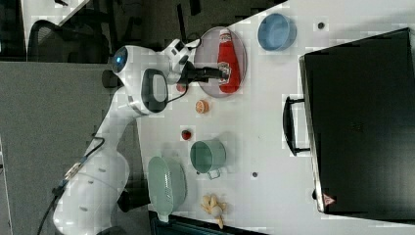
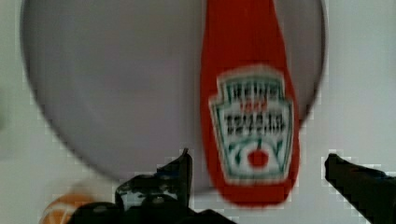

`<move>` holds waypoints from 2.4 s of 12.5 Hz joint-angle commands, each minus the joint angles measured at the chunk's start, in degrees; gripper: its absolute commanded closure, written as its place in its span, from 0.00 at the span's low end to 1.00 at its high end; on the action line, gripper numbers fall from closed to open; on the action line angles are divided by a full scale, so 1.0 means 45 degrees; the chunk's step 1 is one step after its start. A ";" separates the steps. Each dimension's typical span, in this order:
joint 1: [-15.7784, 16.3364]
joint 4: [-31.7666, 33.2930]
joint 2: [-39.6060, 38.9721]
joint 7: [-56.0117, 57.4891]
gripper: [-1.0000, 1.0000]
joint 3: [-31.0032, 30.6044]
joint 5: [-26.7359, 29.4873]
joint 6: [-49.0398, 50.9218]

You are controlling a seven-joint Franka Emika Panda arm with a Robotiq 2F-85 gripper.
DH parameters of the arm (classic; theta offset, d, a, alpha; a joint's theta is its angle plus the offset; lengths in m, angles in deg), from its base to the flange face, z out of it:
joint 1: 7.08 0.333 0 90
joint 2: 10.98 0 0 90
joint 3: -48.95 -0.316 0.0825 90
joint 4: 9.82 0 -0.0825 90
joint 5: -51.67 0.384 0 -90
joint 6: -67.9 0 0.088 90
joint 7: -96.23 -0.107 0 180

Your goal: Pick ketchup from plate and place it on table.

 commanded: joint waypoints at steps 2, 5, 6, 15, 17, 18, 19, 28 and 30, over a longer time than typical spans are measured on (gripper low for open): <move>0.0102 -0.0710 -0.1008 0.1301 0.00 0.0001 -0.0089 -0.0830; 0.0153 -0.0881 -0.1689 0.1304 0.00 0.0005 -0.0381 -0.1926; 0.0175 -0.0945 -0.1853 0.1299 0.00 0.0006 -0.0471 -0.2295; 0.0290 -0.1136 -0.2164 0.1288 0.40 0.0088 -0.0515 -0.2730; 0.0290 -0.1173 -0.1952 0.1087 0.40 0.0048 -0.0454 -0.2713; 0.0289 -0.1240 -0.1735 0.0859 0.40 0.0012 -0.0408 -0.2704; 0.0283 -0.1321 -0.1419 0.0692 0.40 -0.0045 -0.0405 -0.2661; -0.0216 -0.1239 0.3419 -0.0045 0.40 0.0206 0.1295 0.3444; -0.0357 -0.0814 0.4402 -0.0362 0.40 0.0487 0.1295 0.4387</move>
